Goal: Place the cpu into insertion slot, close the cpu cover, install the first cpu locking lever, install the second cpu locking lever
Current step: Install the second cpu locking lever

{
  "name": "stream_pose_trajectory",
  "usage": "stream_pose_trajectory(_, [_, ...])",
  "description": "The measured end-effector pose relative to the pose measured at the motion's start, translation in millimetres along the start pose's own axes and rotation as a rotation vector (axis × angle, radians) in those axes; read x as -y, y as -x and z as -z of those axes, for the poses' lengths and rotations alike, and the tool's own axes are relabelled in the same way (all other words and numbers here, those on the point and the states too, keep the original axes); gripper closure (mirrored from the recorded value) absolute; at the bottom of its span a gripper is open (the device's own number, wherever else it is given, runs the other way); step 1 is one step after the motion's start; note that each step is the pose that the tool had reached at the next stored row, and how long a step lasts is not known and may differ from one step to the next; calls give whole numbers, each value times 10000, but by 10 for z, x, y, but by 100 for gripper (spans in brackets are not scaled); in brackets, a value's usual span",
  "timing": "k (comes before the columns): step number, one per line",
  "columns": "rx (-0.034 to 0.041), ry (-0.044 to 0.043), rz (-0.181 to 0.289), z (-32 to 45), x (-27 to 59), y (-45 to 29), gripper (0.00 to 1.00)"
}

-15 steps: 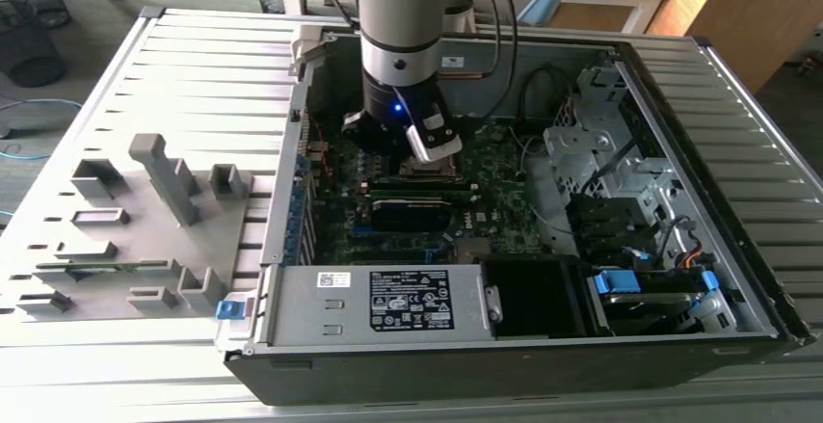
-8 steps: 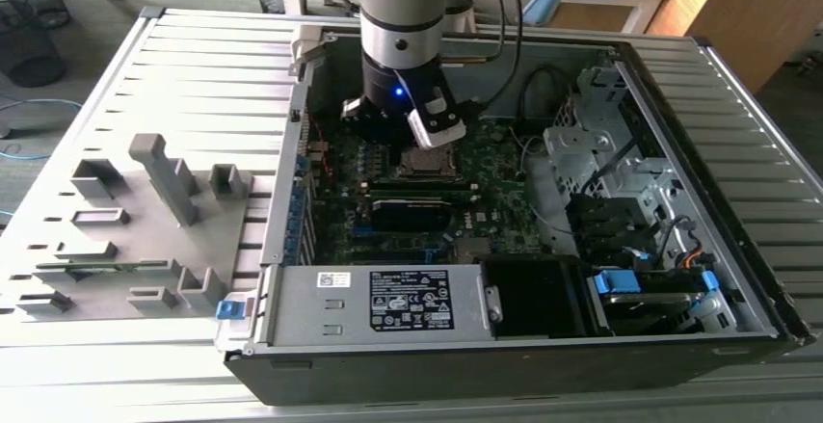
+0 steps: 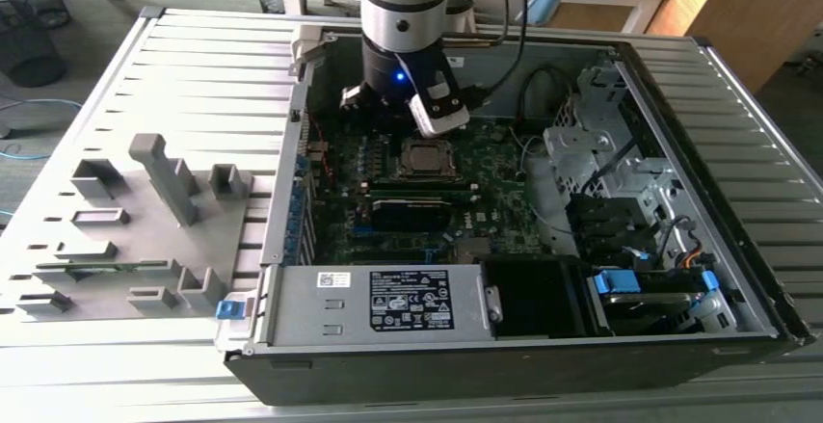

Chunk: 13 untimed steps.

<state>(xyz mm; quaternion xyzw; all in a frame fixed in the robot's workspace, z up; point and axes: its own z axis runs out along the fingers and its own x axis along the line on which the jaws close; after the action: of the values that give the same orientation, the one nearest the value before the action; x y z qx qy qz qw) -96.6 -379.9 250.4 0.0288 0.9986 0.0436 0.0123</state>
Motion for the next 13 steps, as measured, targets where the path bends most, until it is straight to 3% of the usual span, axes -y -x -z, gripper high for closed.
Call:
stream_pose_trajectory(4, [-1, -2, 1, 0, -4, 10, 89])
stream_pose_trajectory(7, [0, -1, 0, -6, -26, 59, 89])
stream_pose_trajectory(13, [0, 0, 0, -20, -93, 233, 89])
